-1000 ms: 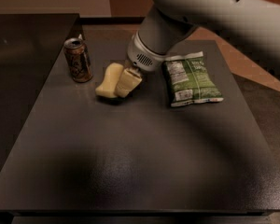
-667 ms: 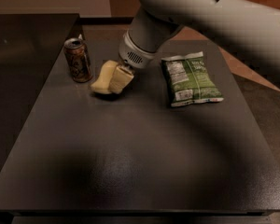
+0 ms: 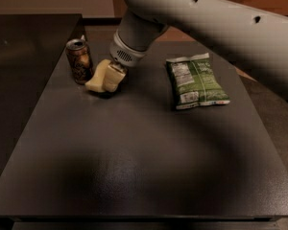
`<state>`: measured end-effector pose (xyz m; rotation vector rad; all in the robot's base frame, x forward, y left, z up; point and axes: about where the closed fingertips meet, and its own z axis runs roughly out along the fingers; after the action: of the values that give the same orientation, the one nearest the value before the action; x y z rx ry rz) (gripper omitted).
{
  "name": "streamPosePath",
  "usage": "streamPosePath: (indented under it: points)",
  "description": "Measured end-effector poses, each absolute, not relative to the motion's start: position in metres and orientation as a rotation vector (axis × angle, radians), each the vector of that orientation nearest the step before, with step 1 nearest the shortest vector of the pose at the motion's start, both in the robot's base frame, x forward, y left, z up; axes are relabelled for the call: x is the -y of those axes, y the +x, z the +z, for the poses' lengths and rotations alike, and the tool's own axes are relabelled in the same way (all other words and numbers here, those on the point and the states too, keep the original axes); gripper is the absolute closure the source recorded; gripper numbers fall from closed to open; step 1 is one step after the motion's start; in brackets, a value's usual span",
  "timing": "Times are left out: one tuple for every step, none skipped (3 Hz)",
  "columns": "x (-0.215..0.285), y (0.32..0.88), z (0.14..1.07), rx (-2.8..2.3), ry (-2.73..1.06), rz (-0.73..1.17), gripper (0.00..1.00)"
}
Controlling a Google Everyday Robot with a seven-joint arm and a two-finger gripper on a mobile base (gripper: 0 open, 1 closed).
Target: Move sponge near orange can
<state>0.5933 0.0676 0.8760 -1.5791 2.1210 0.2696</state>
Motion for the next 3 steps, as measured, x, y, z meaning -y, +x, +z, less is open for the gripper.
streamPosePath:
  points:
    - [-0.0684, 0.5921, 0.8761, -2.119, -1.582, 0.27, 0.36]
    - [-0.0695, 0.5913, 0.8761, -2.118, -1.586, 0.27, 0.12]
    - [-0.0704, 0.5906, 0.8761, -2.116, -1.588, 0.269, 0.0]
